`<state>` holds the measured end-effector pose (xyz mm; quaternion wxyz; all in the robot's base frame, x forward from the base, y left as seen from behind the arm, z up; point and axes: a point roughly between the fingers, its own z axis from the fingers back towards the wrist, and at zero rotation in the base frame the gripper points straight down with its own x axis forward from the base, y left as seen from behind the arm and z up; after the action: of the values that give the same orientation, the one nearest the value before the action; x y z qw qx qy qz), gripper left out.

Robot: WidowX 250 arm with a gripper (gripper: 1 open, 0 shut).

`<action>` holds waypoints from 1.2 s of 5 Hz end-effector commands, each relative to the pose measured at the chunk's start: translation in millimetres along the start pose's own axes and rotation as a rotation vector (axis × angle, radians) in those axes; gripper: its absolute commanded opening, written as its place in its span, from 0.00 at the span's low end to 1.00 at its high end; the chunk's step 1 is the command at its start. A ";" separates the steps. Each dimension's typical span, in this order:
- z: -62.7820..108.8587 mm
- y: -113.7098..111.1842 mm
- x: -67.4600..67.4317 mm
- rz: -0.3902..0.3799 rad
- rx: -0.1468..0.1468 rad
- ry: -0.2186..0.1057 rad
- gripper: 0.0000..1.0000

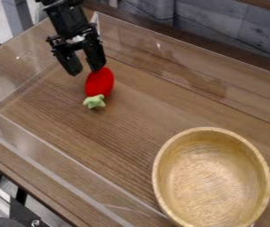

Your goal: Move the red fruit to the left

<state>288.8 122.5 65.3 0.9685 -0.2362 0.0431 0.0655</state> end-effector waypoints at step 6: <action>43.7 -47.5 -1.5 -0.286 0.106 0.026 0.00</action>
<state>291.6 97.9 96.3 0.9714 -0.2174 0.0686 -0.0664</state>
